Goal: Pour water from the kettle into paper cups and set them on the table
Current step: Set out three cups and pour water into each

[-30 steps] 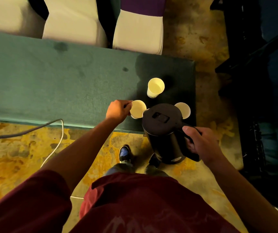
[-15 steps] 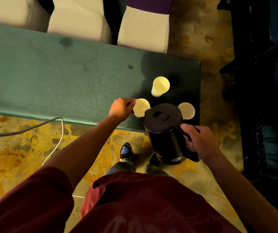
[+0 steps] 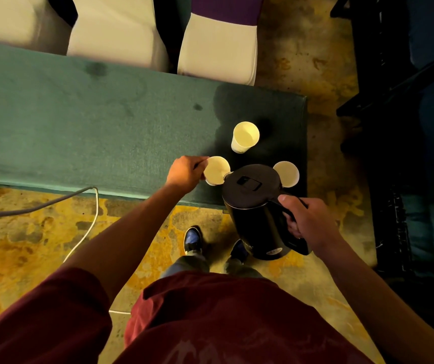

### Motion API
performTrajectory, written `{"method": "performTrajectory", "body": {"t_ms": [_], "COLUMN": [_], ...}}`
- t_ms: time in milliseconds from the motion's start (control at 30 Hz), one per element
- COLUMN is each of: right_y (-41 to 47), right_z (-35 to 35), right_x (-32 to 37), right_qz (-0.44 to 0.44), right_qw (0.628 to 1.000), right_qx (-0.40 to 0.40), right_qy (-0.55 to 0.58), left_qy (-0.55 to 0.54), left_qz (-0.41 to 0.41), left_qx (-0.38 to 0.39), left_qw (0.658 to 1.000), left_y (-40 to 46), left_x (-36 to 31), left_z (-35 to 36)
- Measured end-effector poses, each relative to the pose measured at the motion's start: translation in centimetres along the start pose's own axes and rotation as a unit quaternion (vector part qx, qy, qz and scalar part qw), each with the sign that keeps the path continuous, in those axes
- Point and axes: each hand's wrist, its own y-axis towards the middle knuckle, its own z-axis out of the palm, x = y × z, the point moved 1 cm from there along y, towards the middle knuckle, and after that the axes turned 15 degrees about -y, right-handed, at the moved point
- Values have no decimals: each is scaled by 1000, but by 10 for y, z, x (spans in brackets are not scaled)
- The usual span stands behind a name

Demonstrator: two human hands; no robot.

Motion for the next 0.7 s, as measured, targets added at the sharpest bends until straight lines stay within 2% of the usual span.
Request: {"method": "performTrajectory", "body": {"t_ms": [700], "right_y": [1], "right_z": [1], "right_x": [-6], "right_qz": [3], "right_qw": [1000], "right_qx": [7], "right_qy": [6], "left_qy": [18], "left_qz": [-9], "left_qx": [5], "left_qw": [1000], "left_y": [2], "left_x": [4], "left_z": [1]}}
